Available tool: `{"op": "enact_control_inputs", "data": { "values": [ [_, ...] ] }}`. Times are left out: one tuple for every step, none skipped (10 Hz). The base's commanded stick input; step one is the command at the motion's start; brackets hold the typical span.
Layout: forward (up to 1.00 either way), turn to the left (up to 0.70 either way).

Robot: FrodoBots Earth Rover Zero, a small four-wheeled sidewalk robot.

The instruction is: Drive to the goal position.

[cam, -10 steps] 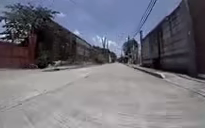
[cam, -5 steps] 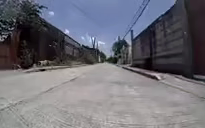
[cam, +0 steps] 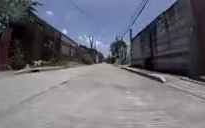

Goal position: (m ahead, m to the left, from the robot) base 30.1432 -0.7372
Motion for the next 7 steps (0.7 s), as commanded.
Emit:
{"op": "enact_control_inputs", "data": {
  "values": [
    [1.0,-0.26],
    [1.0,-0.26],
    [1.0,-0.26],
    [1.0,-0.26],
    [1.0,-0.26],
    [1.0,-0.26],
    [1.0,-0.26]
  ]
}}
